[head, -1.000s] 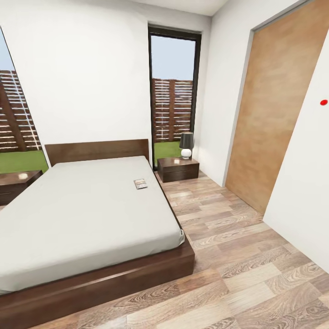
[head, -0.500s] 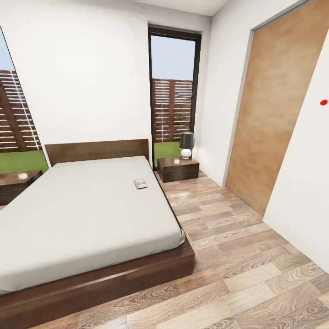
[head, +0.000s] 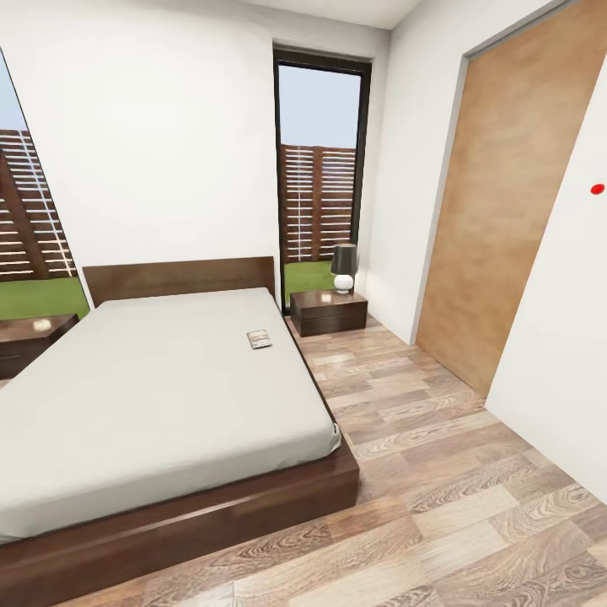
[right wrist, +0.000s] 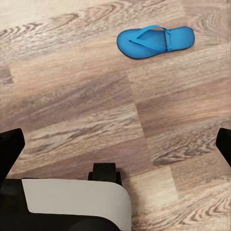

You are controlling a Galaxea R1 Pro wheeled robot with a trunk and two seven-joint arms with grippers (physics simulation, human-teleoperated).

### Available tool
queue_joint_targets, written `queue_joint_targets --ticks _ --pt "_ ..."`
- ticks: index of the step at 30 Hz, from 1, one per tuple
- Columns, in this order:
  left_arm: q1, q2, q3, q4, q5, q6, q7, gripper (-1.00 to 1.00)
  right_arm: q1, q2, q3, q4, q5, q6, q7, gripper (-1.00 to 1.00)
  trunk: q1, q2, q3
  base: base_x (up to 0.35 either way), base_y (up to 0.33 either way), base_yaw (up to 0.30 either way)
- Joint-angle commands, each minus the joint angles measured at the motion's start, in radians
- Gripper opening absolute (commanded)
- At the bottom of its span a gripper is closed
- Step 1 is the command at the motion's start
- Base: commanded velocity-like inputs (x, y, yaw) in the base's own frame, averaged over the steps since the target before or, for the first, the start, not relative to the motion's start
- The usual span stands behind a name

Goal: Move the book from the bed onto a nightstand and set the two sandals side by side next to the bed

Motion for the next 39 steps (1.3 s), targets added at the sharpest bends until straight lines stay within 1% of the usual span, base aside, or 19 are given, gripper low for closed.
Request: queue_joint_targets --ticks 1,7,23,30,32,35,37,38,39 --pt "0.000 0.000 -0.003 0.000 0.009 0.001 -0.002 1.00 -0.001 0.000 -0.001 0.001 0.000 -0.008 0.001 1.00 0.000 -0.001 -0.001 0.000 0.000 0.000" --pt "0.000 0.000 -0.003 0.000 0.009 0.000 -0.002 1.00 -0.001 0.001 0.002 0.005 -0.001 -0.024 0.002 1.00 0.000 -0.001 -0.001 0.000 0.000 0.000" --pt "0.000 0.000 -0.003 0.000 0.009 -0.002 -0.002 1.00 -0.001 0.002 0.002 0.002 0.000 -0.027 0.002 1.00 0.000 -0.001 -0.001 0.000 0.000 0.000" --pt "0.000 0.000 -0.003 0.000 0.009 -0.026 -0.001 1.00 -0.004 0.002 0.000 -0.036 -0.003 -0.023 0.001 1.00 0.000 -0.001 -0.001 0.000 0.000 0.000" --pt "0.000 0.000 -0.003 0.000 0.008 -0.037 -0.001 1.00 -0.017 0.001 0.000 -0.049 -0.005 -0.019 0.001 1.00 0.000 -0.001 -0.001 0.000 0.000 0.000" --pt "0.000 0.000 -0.004 0.000 0.008 -0.046 -0.001 1.00 -0.054 0.003 0.000 -0.054 -0.007 -0.008 0.000 1.00 0.000 -0.001 -0.001 0.000 0.000 0.000" --pt "0.000 0.000 -0.004 0.000 0.008 -0.050 0.000 1.00 -0.081 0.004 0.000 -0.051 -0.008 0.017 0.000 1.00 0.000 -0.001 -0.001 0.000 0.000 0.000" --pt "0.000 0.000 -0.004 0.000 0.008 -0.050 0.000 1.00 -0.081 0.004 0.000 -0.051 -0.008 0.017 0.000 1.00 0.000 -0.001 -0.001 0.000 0.000 0.000" --pt "0.000 0.000 -0.004 0.000 0.008 -0.051 0.000 1.00 -0.094 0.005 -0.001 -0.050 -0.008 0.037 -0.001 1.00 0.000 -0.001 -0.001 0.000 0.000 0.000"
